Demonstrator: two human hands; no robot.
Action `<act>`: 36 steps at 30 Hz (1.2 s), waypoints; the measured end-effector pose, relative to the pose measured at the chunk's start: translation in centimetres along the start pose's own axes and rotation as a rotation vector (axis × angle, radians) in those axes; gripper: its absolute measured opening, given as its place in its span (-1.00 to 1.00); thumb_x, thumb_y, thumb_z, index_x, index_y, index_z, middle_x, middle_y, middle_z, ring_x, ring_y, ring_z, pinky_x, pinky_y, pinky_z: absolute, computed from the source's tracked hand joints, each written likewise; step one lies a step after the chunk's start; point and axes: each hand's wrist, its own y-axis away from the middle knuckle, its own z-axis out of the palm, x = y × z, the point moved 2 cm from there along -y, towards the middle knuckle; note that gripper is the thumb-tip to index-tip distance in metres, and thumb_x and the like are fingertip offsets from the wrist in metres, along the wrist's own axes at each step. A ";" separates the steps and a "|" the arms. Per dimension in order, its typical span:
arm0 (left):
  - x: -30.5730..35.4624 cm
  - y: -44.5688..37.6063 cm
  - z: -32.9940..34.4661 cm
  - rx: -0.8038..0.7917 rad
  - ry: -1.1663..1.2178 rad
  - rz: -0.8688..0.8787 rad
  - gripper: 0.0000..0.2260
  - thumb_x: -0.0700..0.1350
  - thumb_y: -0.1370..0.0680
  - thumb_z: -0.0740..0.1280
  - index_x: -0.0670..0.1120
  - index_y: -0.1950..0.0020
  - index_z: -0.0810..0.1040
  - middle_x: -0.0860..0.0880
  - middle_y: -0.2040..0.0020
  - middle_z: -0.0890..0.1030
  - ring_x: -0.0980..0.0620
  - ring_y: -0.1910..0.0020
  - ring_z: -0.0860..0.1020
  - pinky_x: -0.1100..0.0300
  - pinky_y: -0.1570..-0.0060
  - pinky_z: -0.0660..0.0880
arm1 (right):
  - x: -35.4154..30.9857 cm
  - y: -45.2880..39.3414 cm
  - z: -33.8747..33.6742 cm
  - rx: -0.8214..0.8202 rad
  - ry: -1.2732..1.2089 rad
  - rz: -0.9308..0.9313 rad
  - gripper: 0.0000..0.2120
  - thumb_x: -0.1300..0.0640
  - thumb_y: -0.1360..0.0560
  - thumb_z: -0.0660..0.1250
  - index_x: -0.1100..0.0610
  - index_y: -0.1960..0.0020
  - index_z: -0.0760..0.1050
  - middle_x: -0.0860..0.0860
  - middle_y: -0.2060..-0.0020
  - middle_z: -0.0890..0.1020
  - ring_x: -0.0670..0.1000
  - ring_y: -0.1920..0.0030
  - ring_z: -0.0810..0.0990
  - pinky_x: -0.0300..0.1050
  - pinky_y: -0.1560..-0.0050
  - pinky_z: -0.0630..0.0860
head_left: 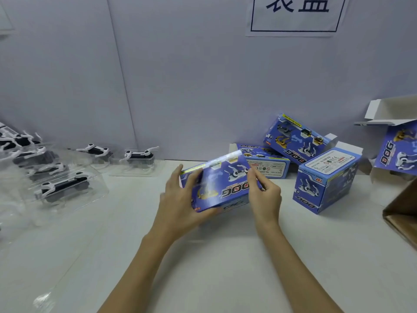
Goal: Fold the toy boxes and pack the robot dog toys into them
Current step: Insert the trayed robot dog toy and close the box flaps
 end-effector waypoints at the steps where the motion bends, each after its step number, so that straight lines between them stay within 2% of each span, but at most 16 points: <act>1: -0.5 -0.1 0.2 -0.038 0.123 -0.055 -0.16 0.38 -0.34 0.55 0.26 -0.54 0.30 0.04 -0.62 0.17 0.33 -0.55 0.17 -0.03 -0.33 0.46 | 0.3 -0.2 -0.2 -0.006 0.013 0.016 -0.70 -0.02 -0.64 0.37 0.04 -0.33 0.64 -0.14 -0.19 0.70 -0.29 -0.05 0.65 -0.55 0.11 0.45; 3: -1.0 -0.3 0.6 -0.018 0.280 -0.148 -0.22 0.23 -0.35 0.62 0.22 -0.47 0.34 0.11 -0.50 0.35 0.33 -0.48 0.30 0.03 -0.32 0.49 | 0.3 -0.2 -0.2 -0.058 0.043 -0.024 -0.68 -0.05 -0.66 0.34 0.03 -0.36 0.63 -0.14 -0.24 0.66 -0.47 -0.04 0.58 -0.59 0.11 0.42; 5: -1.5 -0.4 0.8 0.040 0.394 -0.270 -0.24 0.21 -0.34 0.64 0.19 -0.43 0.34 0.22 -0.28 0.50 0.16 -0.29 0.55 0.07 -0.22 0.58 | 0.0 0.2 0.3 -0.122 0.075 -0.116 -0.68 -0.03 -0.67 0.33 -0.02 -0.39 0.60 -0.18 -0.24 0.63 -0.31 -0.25 0.57 -0.55 0.02 0.46; 7: -1.9 -0.3 0.7 0.092 0.496 -0.390 -0.23 0.23 -0.29 0.64 0.17 -0.39 0.35 0.25 -0.18 0.53 0.17 -0.13 0.63 0.16 -0.10 0.62 | -0.1 0.7 0.8 -0.197 0.165 -0.227 -0.63 0.02 -0.67 0.33 -0.06 -0.47 0.52 -0.10 -0.29 0.59 -0.09 -0.39 0.50 -0.37 -0.10 0.55; 9: -2.5 -0.4 0.3 0.161 0.606 -0.499 -0.24 0.24 -0.26 0.64 0.12 -0.35 0.38 0.08 -0.21 0.61 0.11 -0.11 0.66 0.11 -0.03 0.66 | -0.1 1.1 1.2 -0.270 0.228 -0.268 -0.55 0.03 -0.65 0.34 -0.13 -0.53 0.42 0.04 -0.28 0.53 0.02 -0.36 0.50 -0.17 -0.10 0.64; 10: -2.6 -0.4 0.1 0.198 0.670 -0.545 -0.25 0.25 -0.25 0.63 0.09 -0.32 0.40 0.02 -0.18 0.65 0.09 -0.05 0.69 0.14 0.07 0.67 | -0.2 1.3 1.3 -0.297 0.233 -0.272 -0.52 0.03 -0.64 0.36 -0.16 -0.54 0.38 0.07 -0.25 0.50 0.05 -0.33 0.50 -0.22 -0.07 0.63; 12: -2.9 -0.6 -0.4 0.268 0.780 -0.605 -0.32 0.25 -0.24 0.62 0.05 -0.25 0.46 -0.02 -0.07 0.71 0.11 0.08 0.73 0.30 0.24 0.62 | -0.7 1.8 1.4 -0.327 0.234 -0.298 -0.49 -0.02 -0.62 0.36 -0.17 -0.54 0.35 0.09 -0.23 0.47 0.06 -0.32 0.46 -0.41 -0.09 0.50; 15: -3.1 -0.8 -1.1 0.344 0.862 -0.641 -0.39 0.24 -0.26 0.61 0.01 -0.17 0.53 -0.01 0.02 0.74 0.16 0.17 0.72 0.41 0.31 0.54 | -1.3 2.3 1.5 -0.419 0.276 -0.319 -0.40 -0.21 -0.58 0.34 -0.19 -0.58 0.31 0.00 -0.46 0.39 -0.03 -0.51 0.29 -0.32 -0.38 0.34; 18: -3.3 -0.7 -1.3 0.353 0.889 -0.660 -0.37 0.25 -0.28 0.58 -0.04 -0.22 0.54 -0.04 0.04 0.74 0.16 0.21 0.72 0.43 0.33 0.53 | -2.0 2.8 1.6 -0.516 0.338 -0.363 -0.22 -0.34 -0.48 0.36 -0.20 -0.63 0.20 -0.16 -0.62 0.19 -0.14 -0.61 0.09 -0.35 -0.45 0.19; 22: -3.6 -0.6 -1.3 0.348 0.878 -0.644 -0.37 0.27 -0.30 0.56 -0.04 -0.23 0.55 -0.02 0.06 0.74 0.15 0.20 0.72 0.42 0.33 0.54 | -2.2 2.9 1.3 -0.584 0.337 -0.376 -0.12 -0.30 -0.43 0.42 -0.17 -0.66 0.15 -0.21 -0.65 0.11 -0.10 -0.64 0.09 0.12 -0.57 0.32; 24: -3.9 -0.5 -1.5 0.347 0.886 -0.633 -0.40 0.27 -0.33 0.56 -0.05 -0.22 0.57 -0.02 0.09 0.76 0.12 0.20 0.73 0.41 0.31 0.54 | -2.5 2.8 1.0 -0.617 0.338 -0.416 -0.10 -0.27 -0.44 0.45 -0.13 -0.66 0.14 -0.19 -0.66 0.13 -0.11 -0.64 0.11 0.18 -0.57 0.31; 28: -3.9 -0.6 -1.8 0.262 0.965 -0.561 -0.41 0.43 -0.39 0.46 -0.04 -0.12 0.69 -0.03 0.04 0.77 0.06 0.14 0.72 0.33 0.17 0.55 | -2.5 2.5 1.2 -0.517 0.266 -0.491 -0.17 -0.13 -0.43 0.50 0.07 -0.61 0.30 0.01 -0.40 0.53 -0.02 -0.39 0.49 -0.05 -0.40 0.47; 30: -3.2 -0.7 -1.6 0.159 0.965 -0.534 -0.33 0.50 -0.38 0.33 -0.04 -0.10 0.72 -0.04 0.01 0.76 0.04 0.12 0.69 0.30 0.10 0.53 | -2.5 2.4 1.1 -0.386 0.223 -0.419 -0.21 -0.17 -0.41 0.48 0.04 -0.57 0.39 0.06 -0.16 0.57 0.02 -0.15 0.56 -0.23 -0.20 0.51; 32: -2.4 -0.6 -1.1 0.061 0.972 -0.513 -0.31 0.50 -0.35 0.32 -0.02 -0.16 0.70 -0.04 -0.04 0.75 0.03 0.05 0.69 0.29 0.10 0.54 | -2.3 1.9 0.7 -0.276 0.140 -0.281 -0.29 -0.25 -0.41 0.45 0.02 -0.49 0.51 0.06 -0.09 0.60 0.02 -0.06 0.60 -0.22 -0.07 0.56; 34: -1.8 -0.4 -0.7 -0.035 1.009 -0.456 -0.39 0.42 -0.36 0.40 0.09 -0.27 0.64 -0.04 -0.15 0.73 0.00 -0.07 0.71 0.21 0.07 0.61 | -1.9 1.1 0.1 -0.218 0.047 -0.156 -0.46 -0.33 -0.45 0.39 0.04 -0.23 0.66 -0.05 0.06 0.66 -0.04 0.07 0.63 -0.06 0.07 0.59; 36: -1.6 -0.2 -0.2 -0.103 1.042 -0.402 -0.43 0.28 -0.40 0.49 0.15 -0.38 0.56 -0.02 -0.24 0.69 -0.07 -0.14 0.70 0.08 -0.03 0.66 | -1.6 0.5 -0.3 -0.220 -0.012 -0.103 -0.60 -0.35 -0.49 0.36 -0.02 0.06 0.68 -0.14 0.31 0.63 -0.10 0.27 0.56 -0.14 0.24 0.50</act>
